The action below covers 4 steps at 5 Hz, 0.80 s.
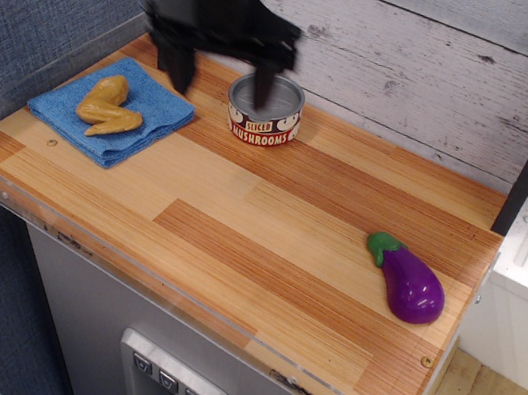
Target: Move eggplant to front left edge of counter in front can
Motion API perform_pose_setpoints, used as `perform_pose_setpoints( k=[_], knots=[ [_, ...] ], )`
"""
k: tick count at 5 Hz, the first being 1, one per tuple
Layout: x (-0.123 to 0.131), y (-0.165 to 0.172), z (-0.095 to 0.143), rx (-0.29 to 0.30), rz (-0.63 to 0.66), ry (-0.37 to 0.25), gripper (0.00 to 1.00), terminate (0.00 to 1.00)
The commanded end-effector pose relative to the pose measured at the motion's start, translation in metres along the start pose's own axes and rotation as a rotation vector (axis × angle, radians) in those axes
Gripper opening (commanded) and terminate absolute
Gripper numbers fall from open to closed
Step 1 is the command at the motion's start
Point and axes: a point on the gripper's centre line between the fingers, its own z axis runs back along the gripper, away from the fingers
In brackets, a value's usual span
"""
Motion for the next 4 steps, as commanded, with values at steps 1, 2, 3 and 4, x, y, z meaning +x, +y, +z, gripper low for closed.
perform_pose_setpoints(
  k=[1, 2, 3, 4],
  knots=[
    [-0.019, -0.066, 0.007, -0.052, 0.118, -0.002, 1.0, 0.0],
    [-0.032, -0.1, 0.003, -0.023, 0.216, -0.013, 1.0, 0.0],
    [-0.037, -0.116, -0.001, 0.057, 0.239, 0.005, 1.0, 0.0],
    [-0.042, -0.12, -0.016, 0.087, 0.304, 0.08, 1.0, 0.0]
  ],
)
